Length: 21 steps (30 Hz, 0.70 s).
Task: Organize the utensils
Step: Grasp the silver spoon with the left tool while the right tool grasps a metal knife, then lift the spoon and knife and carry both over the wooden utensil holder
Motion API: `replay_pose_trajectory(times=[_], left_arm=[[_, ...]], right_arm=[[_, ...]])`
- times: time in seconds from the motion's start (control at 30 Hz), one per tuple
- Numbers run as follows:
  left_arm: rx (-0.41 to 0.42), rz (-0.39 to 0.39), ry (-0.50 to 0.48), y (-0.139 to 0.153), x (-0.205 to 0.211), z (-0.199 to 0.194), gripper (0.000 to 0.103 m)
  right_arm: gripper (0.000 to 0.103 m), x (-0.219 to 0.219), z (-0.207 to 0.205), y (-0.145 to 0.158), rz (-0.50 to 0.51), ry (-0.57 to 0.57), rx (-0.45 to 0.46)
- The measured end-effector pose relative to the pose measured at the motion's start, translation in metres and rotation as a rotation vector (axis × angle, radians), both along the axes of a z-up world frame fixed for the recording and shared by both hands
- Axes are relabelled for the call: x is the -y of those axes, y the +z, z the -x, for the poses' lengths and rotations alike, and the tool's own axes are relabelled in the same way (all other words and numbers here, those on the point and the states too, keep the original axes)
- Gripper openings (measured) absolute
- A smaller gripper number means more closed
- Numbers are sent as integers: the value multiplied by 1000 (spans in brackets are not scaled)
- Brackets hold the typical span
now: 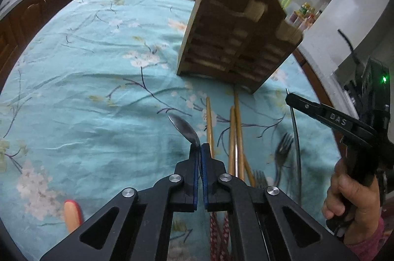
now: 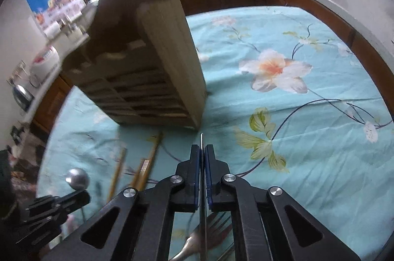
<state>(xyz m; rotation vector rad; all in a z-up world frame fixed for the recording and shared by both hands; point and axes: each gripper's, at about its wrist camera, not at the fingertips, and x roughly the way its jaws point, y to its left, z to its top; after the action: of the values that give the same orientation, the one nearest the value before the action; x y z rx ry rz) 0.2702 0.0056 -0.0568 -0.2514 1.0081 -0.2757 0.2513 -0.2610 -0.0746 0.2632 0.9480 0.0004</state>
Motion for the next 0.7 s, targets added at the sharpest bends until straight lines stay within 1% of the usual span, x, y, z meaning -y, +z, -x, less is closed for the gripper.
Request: replay_pose_trajectory(times=[0.13,0.33,0.7], left_arm=[[48,34,11,19,-12,14,1],[116,53,24,48,-25,35,1],[227,90,28,95,-38,68,1]], right_arm=[[4,-3,18,29,-27,4,63],[4,-8,39,61,-44,6,143],[4,-12,63,101,-22,5,256]])
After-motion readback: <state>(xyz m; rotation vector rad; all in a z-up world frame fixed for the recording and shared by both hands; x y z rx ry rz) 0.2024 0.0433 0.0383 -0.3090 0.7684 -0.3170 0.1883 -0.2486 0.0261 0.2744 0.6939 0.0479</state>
